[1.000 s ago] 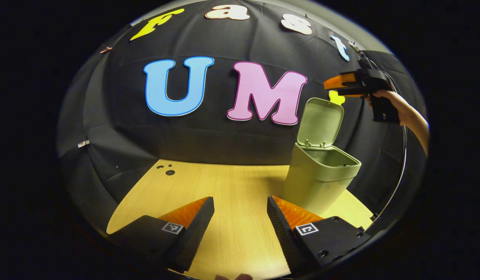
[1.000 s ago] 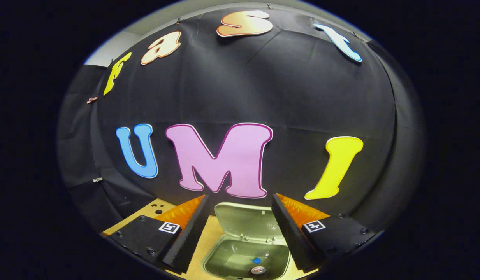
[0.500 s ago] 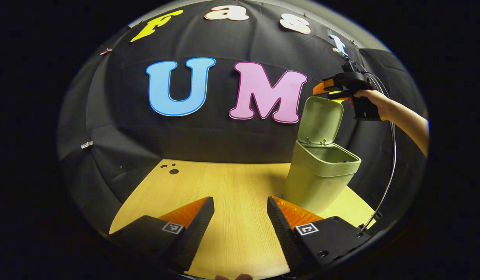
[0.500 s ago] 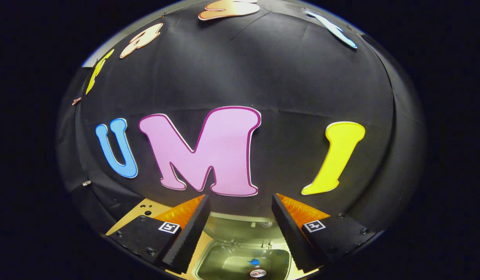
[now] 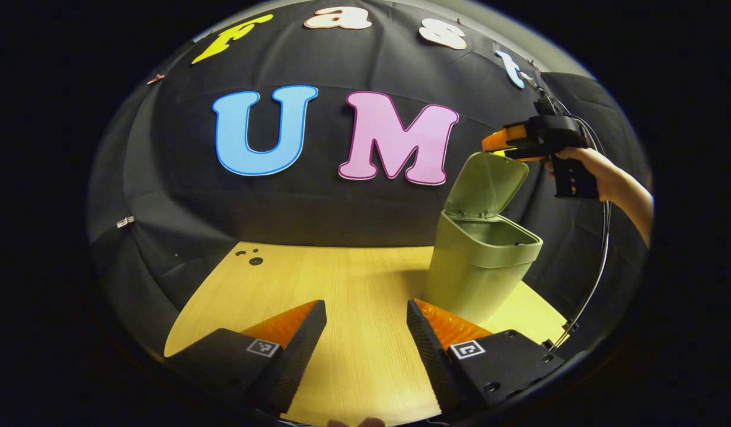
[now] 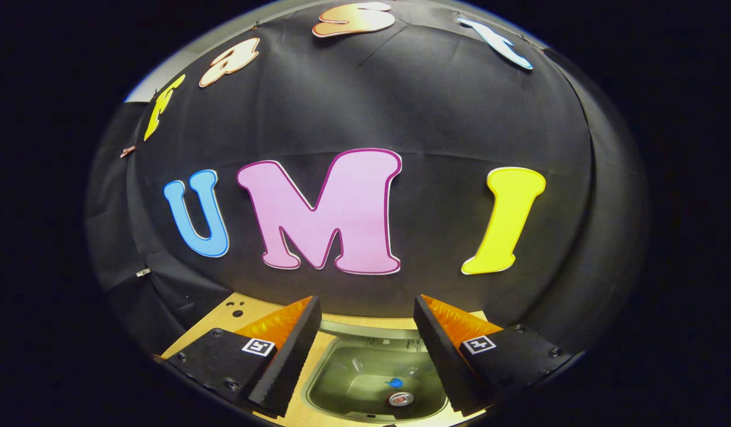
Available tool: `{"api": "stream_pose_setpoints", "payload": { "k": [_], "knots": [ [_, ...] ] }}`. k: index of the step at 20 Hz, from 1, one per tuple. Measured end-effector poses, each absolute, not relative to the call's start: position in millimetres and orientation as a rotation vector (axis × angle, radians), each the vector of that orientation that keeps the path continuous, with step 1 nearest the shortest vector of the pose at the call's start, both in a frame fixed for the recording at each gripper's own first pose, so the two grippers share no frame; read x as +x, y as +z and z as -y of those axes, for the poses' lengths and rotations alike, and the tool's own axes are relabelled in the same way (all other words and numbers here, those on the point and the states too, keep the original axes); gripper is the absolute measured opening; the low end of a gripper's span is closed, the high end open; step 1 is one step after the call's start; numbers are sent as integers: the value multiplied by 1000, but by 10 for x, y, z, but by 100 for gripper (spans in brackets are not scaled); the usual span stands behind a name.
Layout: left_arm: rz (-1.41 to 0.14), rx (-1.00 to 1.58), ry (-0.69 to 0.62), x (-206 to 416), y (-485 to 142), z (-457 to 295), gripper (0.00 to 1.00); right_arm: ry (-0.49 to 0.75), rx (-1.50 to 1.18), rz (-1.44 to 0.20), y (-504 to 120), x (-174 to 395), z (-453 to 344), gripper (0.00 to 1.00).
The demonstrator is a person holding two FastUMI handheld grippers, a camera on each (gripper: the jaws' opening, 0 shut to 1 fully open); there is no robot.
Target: Press the lid of the desktop garbage bin to open it, pick up the crumpled paper on the desktop and throw it into the bin, then pick up the pop can on the desktop and drop it into the bin, and finally close the garbage bin lid.
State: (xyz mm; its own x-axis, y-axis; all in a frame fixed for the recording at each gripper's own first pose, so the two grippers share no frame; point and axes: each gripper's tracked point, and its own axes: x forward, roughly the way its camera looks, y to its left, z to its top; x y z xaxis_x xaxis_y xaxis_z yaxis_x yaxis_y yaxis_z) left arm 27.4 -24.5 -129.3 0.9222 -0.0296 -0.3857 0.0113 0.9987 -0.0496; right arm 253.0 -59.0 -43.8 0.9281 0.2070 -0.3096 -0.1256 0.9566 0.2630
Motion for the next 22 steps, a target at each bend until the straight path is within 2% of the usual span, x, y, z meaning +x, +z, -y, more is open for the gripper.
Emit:
{"api": "stream_pose_setpoints", "payload": {
  "k": [11,22],
  "knots": [
    [-403,-45,-45,264,-1349,282,89,200,211,-500,-1189,1912,392,98],
    [-411,-54,-44,257,-1388,279,89,240,225,-641,-1594,1748,279,98]
  ]
}}
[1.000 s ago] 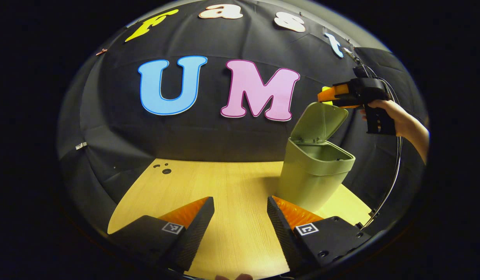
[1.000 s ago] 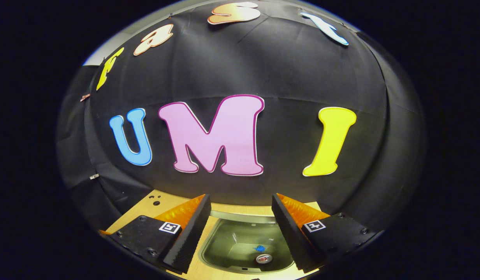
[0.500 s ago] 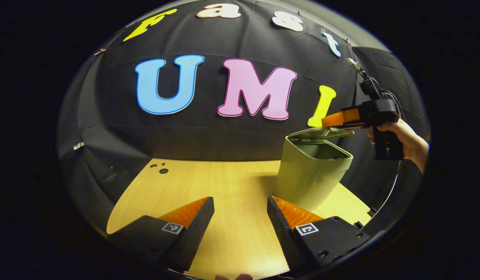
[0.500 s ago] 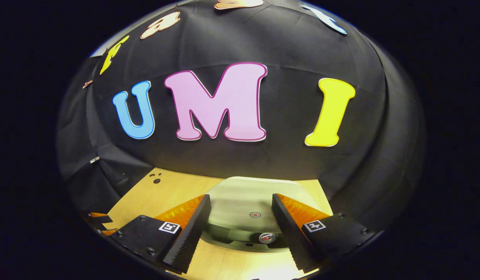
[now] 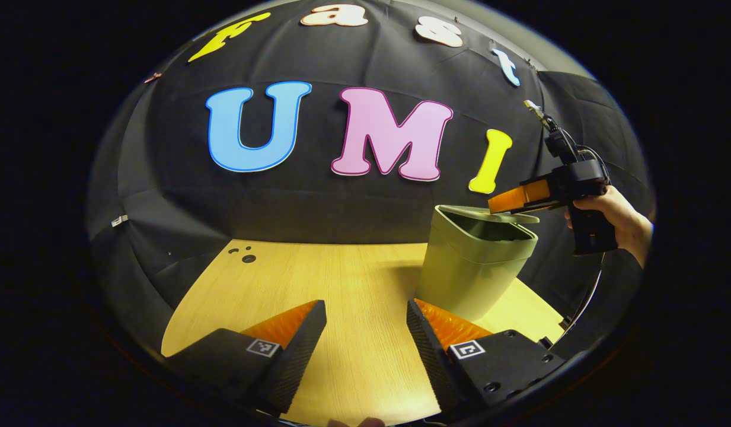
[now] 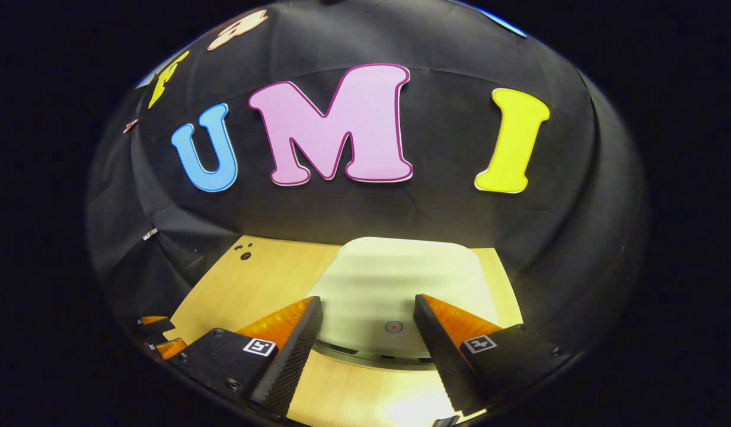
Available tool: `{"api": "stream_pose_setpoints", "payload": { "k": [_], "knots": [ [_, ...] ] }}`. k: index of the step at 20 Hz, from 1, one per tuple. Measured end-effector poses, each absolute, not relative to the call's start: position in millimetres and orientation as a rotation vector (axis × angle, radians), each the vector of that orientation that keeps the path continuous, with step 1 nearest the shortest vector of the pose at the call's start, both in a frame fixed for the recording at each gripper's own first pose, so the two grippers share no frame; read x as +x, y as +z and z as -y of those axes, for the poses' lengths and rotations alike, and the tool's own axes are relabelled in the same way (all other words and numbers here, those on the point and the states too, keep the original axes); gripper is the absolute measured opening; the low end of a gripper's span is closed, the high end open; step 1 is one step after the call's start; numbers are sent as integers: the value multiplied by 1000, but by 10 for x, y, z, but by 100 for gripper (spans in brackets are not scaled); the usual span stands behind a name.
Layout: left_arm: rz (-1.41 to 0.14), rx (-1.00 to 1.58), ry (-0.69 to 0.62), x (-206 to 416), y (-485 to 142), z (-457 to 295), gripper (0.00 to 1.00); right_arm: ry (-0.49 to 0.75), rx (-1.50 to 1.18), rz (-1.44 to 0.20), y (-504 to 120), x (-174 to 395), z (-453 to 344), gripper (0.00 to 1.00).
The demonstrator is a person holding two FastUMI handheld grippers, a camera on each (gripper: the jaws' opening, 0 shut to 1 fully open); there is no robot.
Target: Press the lid of the desktop garbage bin to open it, pick up the crumpled paper on the desktop and throw it into the bin, then pick up the pop can on the desktop and drop it into the bin, and finally close the garbage bin lid.
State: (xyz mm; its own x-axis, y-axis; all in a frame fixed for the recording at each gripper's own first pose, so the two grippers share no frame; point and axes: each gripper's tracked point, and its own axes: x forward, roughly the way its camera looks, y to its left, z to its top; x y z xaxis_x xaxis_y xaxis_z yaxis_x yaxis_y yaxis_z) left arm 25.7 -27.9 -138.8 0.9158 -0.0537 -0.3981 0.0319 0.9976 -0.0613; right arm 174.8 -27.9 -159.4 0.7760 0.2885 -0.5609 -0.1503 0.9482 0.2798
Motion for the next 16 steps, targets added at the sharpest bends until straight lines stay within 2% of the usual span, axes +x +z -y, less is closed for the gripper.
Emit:
{"api": "stream_pose_setpoints", "payload": {
  "k": [7,16],
  "knots": [
    [-415,-54,-46,270,-1401,282,89,243,181,-726,-1800,1624,304,96],
    [-422,-58,-56,320,-1426,337,89,302,212,-706,-1867,1589,299,98]
  ]
}}
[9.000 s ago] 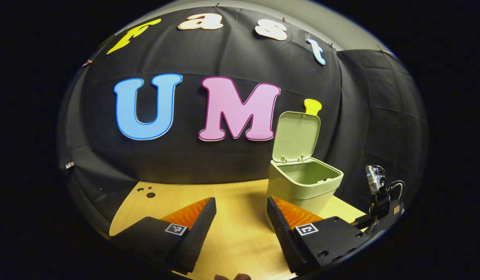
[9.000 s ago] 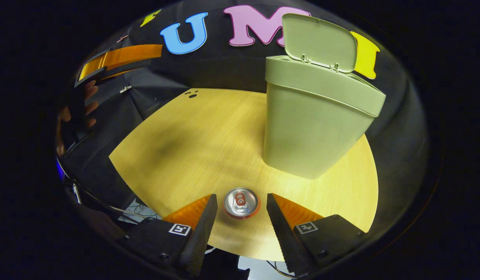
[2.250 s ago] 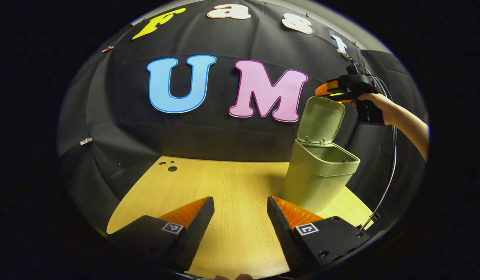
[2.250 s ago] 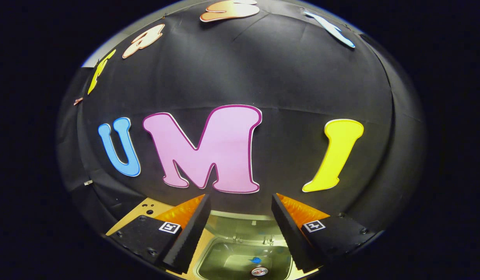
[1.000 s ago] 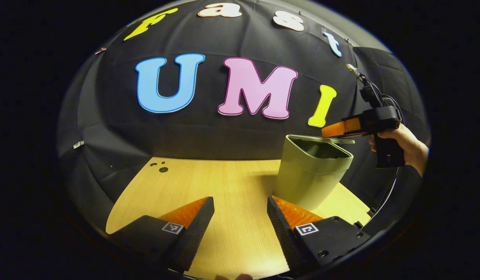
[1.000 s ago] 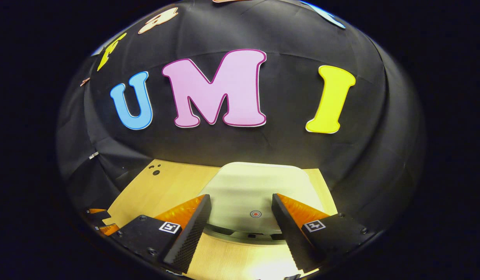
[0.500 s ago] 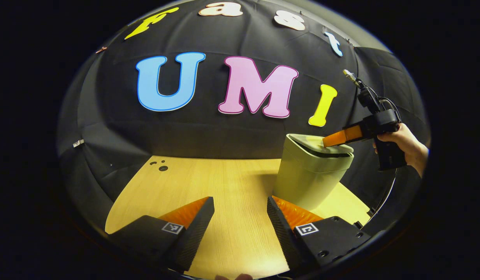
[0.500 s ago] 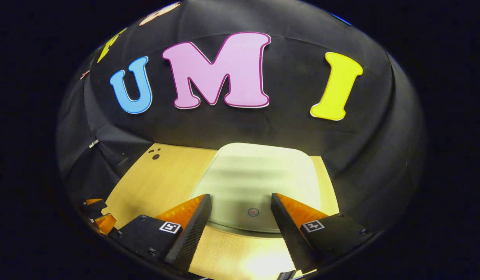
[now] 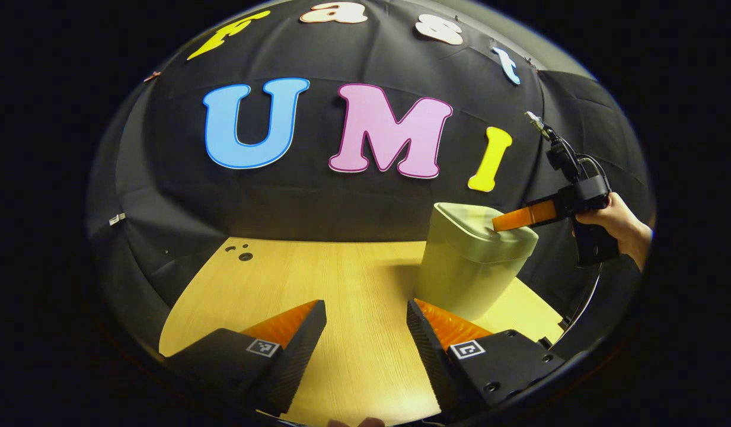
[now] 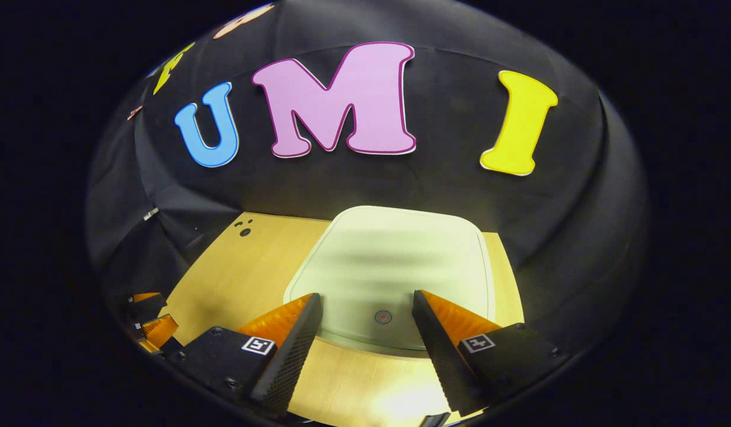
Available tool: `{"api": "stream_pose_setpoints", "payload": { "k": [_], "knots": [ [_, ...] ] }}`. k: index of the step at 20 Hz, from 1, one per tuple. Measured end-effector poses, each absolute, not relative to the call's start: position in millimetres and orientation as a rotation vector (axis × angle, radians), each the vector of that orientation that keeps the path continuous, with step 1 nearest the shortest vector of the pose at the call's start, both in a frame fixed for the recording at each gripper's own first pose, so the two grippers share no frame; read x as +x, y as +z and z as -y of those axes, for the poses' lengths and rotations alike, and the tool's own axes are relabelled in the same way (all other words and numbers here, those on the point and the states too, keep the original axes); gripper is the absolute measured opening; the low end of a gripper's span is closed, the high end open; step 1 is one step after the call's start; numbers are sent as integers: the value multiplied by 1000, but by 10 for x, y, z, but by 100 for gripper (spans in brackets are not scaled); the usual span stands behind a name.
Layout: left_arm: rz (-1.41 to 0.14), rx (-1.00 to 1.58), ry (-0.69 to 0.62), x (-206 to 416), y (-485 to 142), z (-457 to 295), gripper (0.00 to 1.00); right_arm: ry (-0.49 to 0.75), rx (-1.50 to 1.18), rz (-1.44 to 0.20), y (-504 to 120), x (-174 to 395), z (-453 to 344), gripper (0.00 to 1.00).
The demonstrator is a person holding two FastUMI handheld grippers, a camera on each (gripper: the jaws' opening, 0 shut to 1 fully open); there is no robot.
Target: Press the lid of the desktop garbage bin to open it, pick up the crumpled paper on the desktop and throw it into the bin, then pick up the pop can on the desktop and drop it into the bin, and finally close the garbage bin lid.
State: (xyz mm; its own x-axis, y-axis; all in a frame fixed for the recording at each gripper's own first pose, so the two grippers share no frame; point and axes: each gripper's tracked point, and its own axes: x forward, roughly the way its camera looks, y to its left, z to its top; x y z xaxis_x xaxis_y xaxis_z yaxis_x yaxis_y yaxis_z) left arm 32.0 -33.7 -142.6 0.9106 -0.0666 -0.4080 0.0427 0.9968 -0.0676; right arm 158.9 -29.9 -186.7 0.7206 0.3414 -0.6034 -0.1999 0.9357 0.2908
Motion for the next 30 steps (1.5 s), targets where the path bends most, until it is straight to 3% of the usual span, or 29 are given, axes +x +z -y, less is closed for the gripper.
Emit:
{"api": "stream_pose_setpoints", "payload": {
  "k": [17,30],
  "knots": [
    [-416,-52,-63,374,-1394,362,89,369,153,-704,-1789,1446,166,99],
    [-388,-21,-91,472,-1258,466,89,416,208,-505,-1160,921,46,99]
  ]
}}
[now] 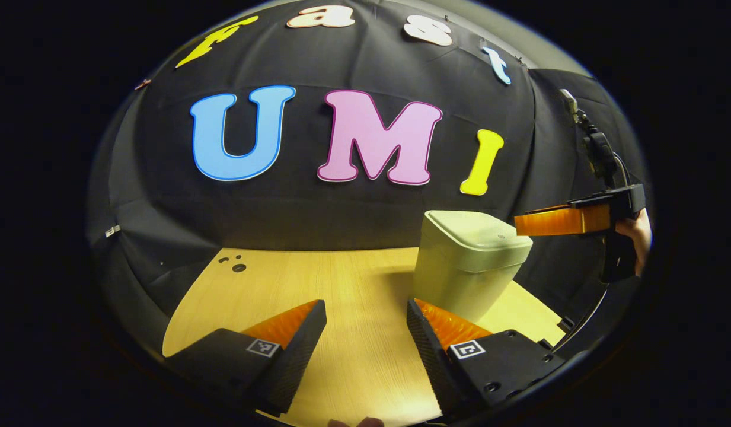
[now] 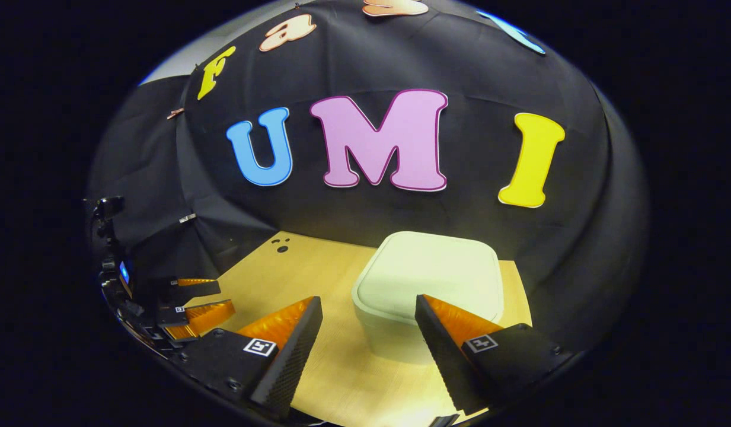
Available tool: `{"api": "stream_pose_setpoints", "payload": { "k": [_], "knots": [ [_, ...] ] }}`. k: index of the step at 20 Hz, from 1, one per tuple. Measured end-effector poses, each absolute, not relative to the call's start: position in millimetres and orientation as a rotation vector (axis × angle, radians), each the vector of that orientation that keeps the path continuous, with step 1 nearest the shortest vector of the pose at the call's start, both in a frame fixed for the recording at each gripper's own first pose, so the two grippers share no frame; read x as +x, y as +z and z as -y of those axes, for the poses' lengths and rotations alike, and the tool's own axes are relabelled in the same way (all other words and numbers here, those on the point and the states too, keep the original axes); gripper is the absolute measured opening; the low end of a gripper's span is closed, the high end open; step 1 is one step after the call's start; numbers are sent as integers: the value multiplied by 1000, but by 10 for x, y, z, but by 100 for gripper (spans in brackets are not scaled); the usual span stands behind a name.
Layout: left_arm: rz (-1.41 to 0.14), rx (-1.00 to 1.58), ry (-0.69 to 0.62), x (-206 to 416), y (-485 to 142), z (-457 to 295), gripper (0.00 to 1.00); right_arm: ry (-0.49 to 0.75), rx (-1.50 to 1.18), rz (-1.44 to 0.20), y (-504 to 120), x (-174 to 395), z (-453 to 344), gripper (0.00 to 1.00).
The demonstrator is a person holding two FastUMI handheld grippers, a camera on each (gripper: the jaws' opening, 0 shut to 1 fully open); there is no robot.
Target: Press the lid of the desktop garbage bin to open it, pick up the crumpled paper on the desktop and throw it into the bin, then pick up the pop can on the desktop and drop it into the bin, and finally close the garbage bin lid.
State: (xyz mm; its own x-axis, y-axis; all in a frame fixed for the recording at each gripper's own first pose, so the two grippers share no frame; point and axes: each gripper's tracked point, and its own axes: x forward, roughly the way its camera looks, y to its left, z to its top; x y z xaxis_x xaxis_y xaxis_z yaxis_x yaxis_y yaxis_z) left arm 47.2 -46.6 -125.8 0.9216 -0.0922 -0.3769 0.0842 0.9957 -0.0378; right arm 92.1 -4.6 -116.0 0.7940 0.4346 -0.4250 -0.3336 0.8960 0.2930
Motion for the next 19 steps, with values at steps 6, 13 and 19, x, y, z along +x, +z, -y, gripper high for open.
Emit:
{"api": "stream_pose_setpoints", "payload": {
  "k": [6,13,19],
  "knots": [
    [-363,-2,-103,505,-1166,502,89,451,224,-457,-1072,649,-98,99],
    [-317,-4,-120,466,-972,568,89,447,274,-400,-1014,414,-255,99],
    [-298,-13,-137,481,-892,606,89,424,260,-418,-1145,349,-292,99]
  ]
}}
